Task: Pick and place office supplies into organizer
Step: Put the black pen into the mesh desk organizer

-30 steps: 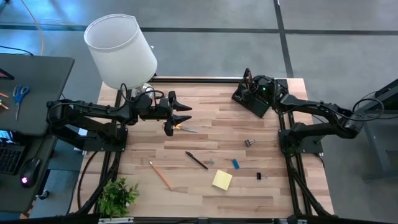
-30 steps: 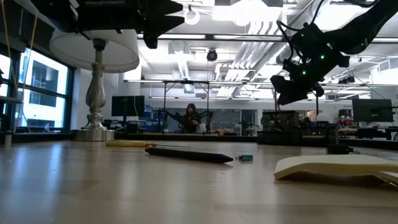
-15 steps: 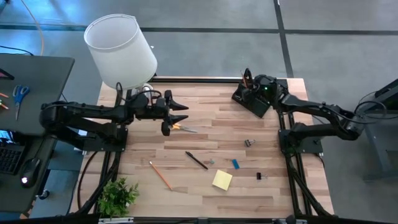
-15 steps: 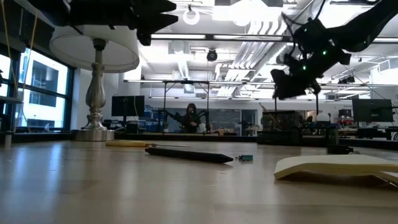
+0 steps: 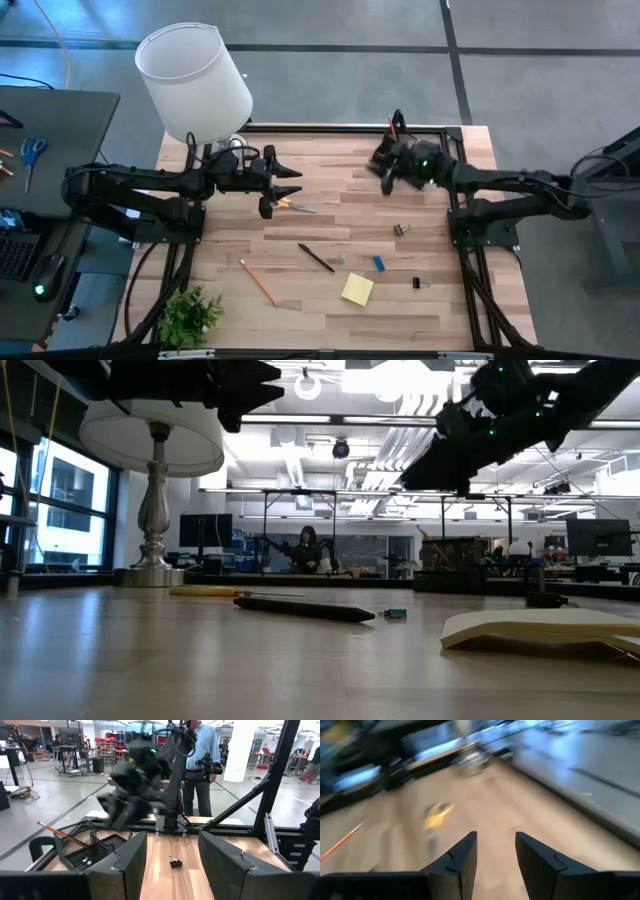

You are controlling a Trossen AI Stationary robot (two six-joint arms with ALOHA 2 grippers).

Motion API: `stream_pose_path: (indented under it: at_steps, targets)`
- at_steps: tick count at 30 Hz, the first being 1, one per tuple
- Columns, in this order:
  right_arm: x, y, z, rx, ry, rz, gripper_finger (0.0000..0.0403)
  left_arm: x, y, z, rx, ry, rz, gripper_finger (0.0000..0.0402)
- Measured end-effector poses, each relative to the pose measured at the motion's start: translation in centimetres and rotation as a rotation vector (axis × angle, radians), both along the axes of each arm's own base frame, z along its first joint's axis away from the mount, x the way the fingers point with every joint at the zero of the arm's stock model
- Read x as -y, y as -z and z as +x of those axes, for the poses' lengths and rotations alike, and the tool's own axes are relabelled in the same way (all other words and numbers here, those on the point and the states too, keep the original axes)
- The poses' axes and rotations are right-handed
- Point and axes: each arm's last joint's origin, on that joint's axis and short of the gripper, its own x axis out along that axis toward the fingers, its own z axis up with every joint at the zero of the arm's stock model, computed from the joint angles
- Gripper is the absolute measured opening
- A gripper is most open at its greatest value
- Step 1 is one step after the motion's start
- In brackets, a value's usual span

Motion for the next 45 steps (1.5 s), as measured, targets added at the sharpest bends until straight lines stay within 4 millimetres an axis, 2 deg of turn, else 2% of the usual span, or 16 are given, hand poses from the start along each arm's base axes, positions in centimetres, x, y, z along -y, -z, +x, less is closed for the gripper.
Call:
stream_pose_path:
  at_steps: [3,8,14,19,24,30,38,45]
  targets:
    - [-2.4,0.9,1.4,-0.03,-0.107,0.027,0.0129,0.1,-0.3,-0.5,-0.007,0.0,0.01,0.0166]
    - [-6.0,2.5,3.8,-0.032,-0.152,-0.001,0.0129,0.5,-1.3,-2.0,-0.016,-0.041,0.049,0.0166]
    - [-8.6,4.2,6.3,0.072,-0.197,-0.09,0.0129,1.0,-2.3,-3.9,-0.009,-0.061,0.043,0.0166]
    - [-10.6,6.2,7.8,0.123,-0.198,-0.086,0.0129,1.1,-1.9,-4.0,-0.058,-0.055,0.002,0.0166]
    - [-14.5,8.1,9.9,0.066,-0.234,-0.14,0.0129,1.0,-1.4,-3.9,-0.098,-0.052,-0.025,0.0166]
    - [-18.8,8.9,12.2,0.075,-0.271,-0.15,0.0129,1.1,-1.4,-3.9,-0.086,-0.044,-0.053,0.0166]
    - [-23.8,11.5,15.0,-0.061,-0.184,-0.199,0.0129,1.2,-0.9,-3.9,-0.141,0.005,-0.106,0.0166]
    - [-26.9,13.5,16.0,-0.084,-0.01,-0.223,0.0129,1.5,-0.4,-4.0,-0.187,0.084,-0.166,0.0166]
